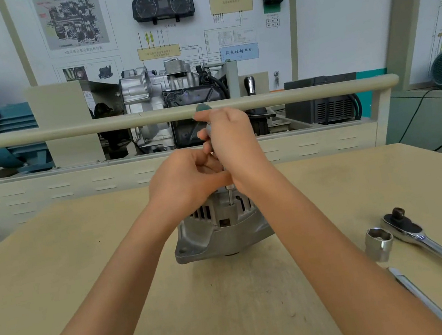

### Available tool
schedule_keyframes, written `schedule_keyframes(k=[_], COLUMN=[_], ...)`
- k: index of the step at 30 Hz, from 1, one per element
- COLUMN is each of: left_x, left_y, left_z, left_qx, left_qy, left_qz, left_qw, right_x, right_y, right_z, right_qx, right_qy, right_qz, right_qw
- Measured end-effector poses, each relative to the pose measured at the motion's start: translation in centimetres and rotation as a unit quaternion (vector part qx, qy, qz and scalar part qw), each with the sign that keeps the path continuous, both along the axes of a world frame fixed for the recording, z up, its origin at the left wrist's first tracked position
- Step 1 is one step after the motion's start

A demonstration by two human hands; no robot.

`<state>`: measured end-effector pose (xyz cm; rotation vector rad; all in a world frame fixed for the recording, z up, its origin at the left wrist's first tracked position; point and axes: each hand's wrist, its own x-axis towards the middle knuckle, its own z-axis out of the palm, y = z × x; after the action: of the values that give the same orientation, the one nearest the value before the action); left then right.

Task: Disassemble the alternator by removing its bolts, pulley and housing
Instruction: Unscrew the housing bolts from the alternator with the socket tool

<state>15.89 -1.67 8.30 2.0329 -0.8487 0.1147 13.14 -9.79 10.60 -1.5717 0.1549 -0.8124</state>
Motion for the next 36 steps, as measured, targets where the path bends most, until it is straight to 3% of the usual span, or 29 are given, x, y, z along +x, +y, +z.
schedule_keyframes(k=[2,5,11,15,18,21,23,27,30,32,34,36], left_x=[0.0,0.2,0.8,0.9,0.5,0.4,0.3,0.2,0.4,0.6,0.7,0.5], left_y=[0.0,0.1,0.6,0.5,0.5,0.3,0.2,0.3,0.5,0.7,0.7,0.6], left_z=[0.1,0.2,0.2,-0.1,0.0,0.1,0.1,0.1,0.0,0.0,0.0,-0.1], left_qx=[0.013,0.028,0.013,0.014,0.006,0.021,0.028,0.028,0.03,0.031,0.029,0.03], left_qy=[-0.005,0.009,0.051,0.049,0.036,-0.011,-0.019,0.003,0.014,0.013,0.023,0.023], left_qz=[-0.004,-0.027,-0.11,-0.092,-0.063,-0.017,-0.002,-0.04,-0.066,-0.074,-0.076,-0.061], left_qw=[1.0,0.999,0.993,0.994,0.997,1.0,0.999,0.999,0.997,0.997,0.996,0.997], right_x=[0.2,0.3,-0.6,-0.7,-0.4,0.0,0.2,-0.2,-0.9,-1.2,-1.2,-1.1], right_y=[0.3,0.4,-1.1,-1.4,-0.5,1.2,1.5,0.2,-1.1,-1.6,-1.7,-1.2], right_z=[-0.2,-0.2,0.3,0.2,0.1,-0.6,-0.9,-0.1,0.3,0.3,0.4,0.4], right_qx=[-0.048,-0.052,0.133,0.169,0.162,0.037,-0.001,0.091,0.18,0.181,0.171,0.18], right_qy=[-0.014,-0.016,0.005,0.001,-0.014,-0.053,-0.057,-0.015,0.003,0.014,0.018,0.018], right_qz=[-0.047,-0.041,0.133,0.174,0.096,-0.09,-0.124,-0.012,0.165,0.24,0.25,0.194], right_qw=[0.998,0.998,0.982,0.97,0.982,0.994,0.991,0.996,0.97,0.954,0.953,0.964])
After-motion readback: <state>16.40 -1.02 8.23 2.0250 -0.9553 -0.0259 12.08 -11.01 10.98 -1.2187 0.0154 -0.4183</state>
